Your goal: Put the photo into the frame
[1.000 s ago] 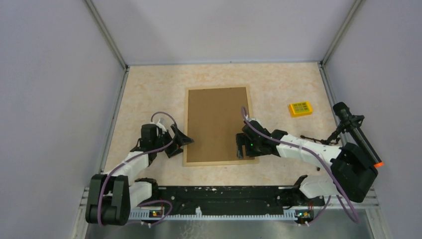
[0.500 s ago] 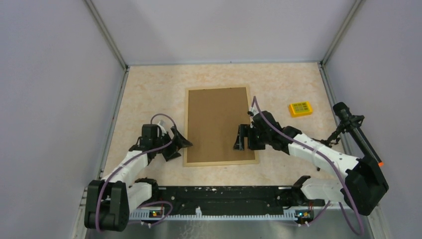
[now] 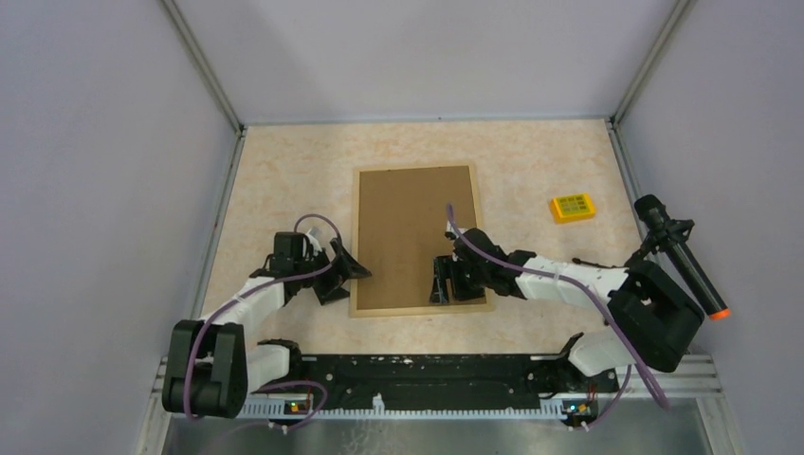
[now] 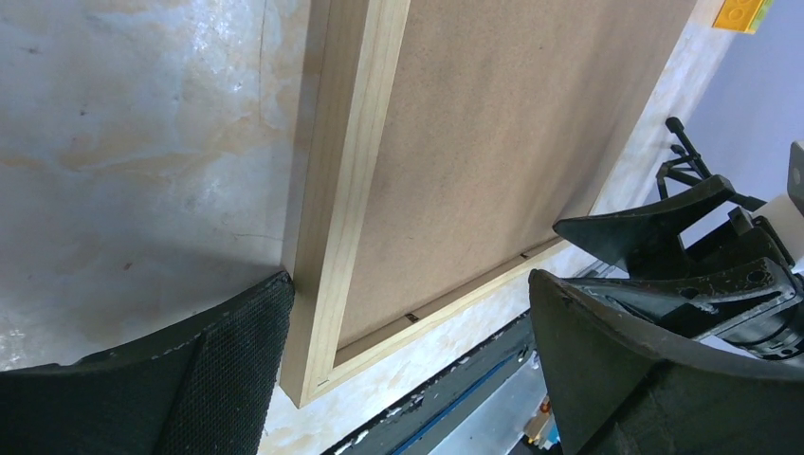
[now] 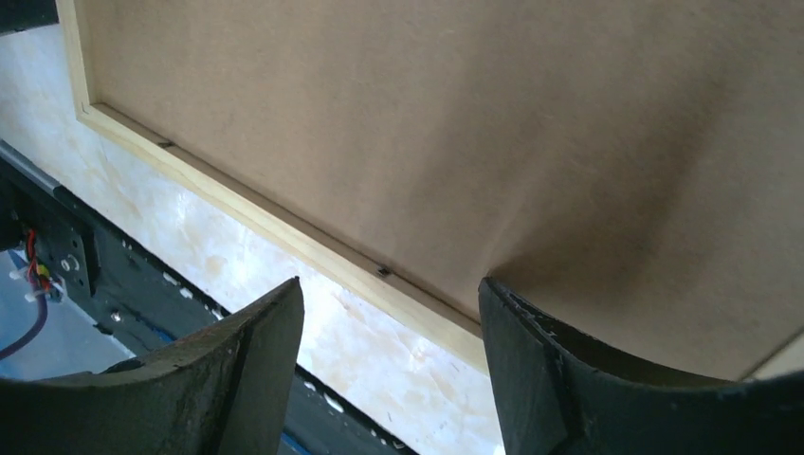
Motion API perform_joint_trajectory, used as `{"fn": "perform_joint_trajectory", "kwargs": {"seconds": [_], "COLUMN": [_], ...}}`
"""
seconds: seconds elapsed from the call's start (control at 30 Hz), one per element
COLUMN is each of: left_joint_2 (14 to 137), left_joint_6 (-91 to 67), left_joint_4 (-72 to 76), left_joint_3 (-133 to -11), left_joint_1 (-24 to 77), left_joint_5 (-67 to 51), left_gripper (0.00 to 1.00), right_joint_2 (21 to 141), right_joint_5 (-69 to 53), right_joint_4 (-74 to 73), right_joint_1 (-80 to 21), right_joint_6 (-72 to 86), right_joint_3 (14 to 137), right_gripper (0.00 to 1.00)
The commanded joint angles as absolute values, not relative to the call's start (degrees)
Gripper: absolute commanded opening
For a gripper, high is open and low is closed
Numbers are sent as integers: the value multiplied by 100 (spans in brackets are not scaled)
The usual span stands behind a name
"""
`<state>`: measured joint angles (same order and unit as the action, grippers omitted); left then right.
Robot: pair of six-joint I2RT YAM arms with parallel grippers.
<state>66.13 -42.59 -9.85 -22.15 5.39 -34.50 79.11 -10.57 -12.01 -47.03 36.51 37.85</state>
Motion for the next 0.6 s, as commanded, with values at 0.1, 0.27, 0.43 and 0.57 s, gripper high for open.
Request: {"fn": "perform_joint_trajectory", "kwargs": {"seconds": [0.1, 0.27, 0.43, 0.57], "left_joint_2": [6694, 6633, 6677, 6518], "left_joint_6": [-4095, -4065, -3963, -3792], "left_joint_4": [-1306, -1360, -1316, -1190], "left_joint_3": [-2017, -2064, -2155, -2389], "left_joint_1": [606, 606, 606, 606], "left_joint_5": [-2914, -2839, -2975, -2998], "left_gripper": [99, 99, 99, 99], "right_joint_2": [7898, 7224, 7000, 7302], "right_joint_5": [-374, -247, -219, -623], "right_joint_4": [-1521, -2297, -2681, -2403], "right_joint_1": [-4949, -4600, -3931, -3142], "right_joint_6": [3615, 3475, 3127, 2863], "right_joint_3": [4105, 4213, 4413, 4710], "right_gripper": [70, 74, 82, 86]}}
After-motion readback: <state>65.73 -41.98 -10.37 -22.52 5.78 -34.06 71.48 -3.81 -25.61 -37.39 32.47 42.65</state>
